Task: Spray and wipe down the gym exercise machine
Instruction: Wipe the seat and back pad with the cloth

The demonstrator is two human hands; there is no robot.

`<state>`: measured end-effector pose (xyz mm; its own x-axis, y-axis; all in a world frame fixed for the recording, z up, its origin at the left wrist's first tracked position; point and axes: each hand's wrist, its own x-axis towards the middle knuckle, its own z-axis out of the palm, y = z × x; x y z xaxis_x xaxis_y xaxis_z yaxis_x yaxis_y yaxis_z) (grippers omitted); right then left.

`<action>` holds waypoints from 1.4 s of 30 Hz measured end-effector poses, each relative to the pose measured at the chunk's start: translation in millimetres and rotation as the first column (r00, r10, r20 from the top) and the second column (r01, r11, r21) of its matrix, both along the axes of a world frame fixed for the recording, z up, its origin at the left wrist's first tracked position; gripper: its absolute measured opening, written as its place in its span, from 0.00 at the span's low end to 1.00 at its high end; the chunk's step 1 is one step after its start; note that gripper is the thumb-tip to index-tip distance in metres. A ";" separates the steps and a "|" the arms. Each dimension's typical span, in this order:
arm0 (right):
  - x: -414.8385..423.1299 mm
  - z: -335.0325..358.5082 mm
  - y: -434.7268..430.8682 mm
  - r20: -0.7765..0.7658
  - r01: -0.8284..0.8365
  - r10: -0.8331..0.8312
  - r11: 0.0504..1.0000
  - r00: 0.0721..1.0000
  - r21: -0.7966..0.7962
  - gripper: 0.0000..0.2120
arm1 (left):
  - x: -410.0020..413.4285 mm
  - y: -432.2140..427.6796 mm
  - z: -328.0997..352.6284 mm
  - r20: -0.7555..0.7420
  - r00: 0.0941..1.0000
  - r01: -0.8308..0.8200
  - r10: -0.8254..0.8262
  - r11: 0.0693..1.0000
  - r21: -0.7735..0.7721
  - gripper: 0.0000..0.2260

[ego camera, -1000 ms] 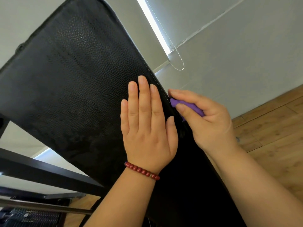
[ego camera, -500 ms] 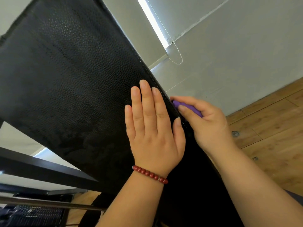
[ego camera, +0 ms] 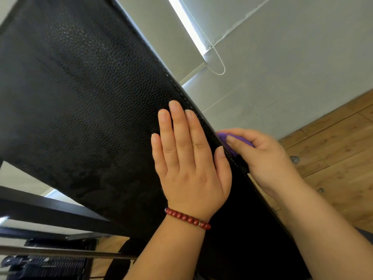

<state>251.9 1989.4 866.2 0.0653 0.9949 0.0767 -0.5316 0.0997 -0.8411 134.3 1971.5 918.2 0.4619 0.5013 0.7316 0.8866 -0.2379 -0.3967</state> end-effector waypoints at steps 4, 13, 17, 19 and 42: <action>0.5 5.9 9.6 0.024 -0.049 0.049 0.999 0.999 0.006 0.15 | -0.7 1.8 -0.8 -0.010 1.000 0.004 -0.004 1.000 -0.003 0.29; 1.4 -23.5 -12.5 0.087 0.037 -0.031 0.997 0.996 -0.069 0.12 | -0.7 0.9 0.3 -0.005 1.000 0.027 -0.027 1.000 -0.002 0.29; 0.6 -21.5 -12.1 0.105 0.038 -0.029 0.996 0.994 -0.082 0.10 | 1.0 -1.5 -1.8 0.017 1.000 0.023 -0.023 1.000 -0.010 0.29; 0.2 -7.3 -8.4 0.071 0.060 -0.058 0.998 0.996 -0.036 0.11 | 1.6 -5.7 -8.3 0.029 0.999 0.026 -0.025 0.999 -0.042 0.29; -3.4 -30.3 -58.1 0.182 0.285 -0.325 0.934 0.928 0.218 0.14 | 0.8 -8.0 -24.1 0.023 0.999 0.033 -0.032 0.999 -0.023 0.28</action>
<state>248.5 1931.3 835.9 0.3255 0.8961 0.3019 -0.2627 0.3924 -0.8815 135.1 1963.5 894.0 0.4616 0.5030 0.7307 0.8870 -0.2757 -0.3706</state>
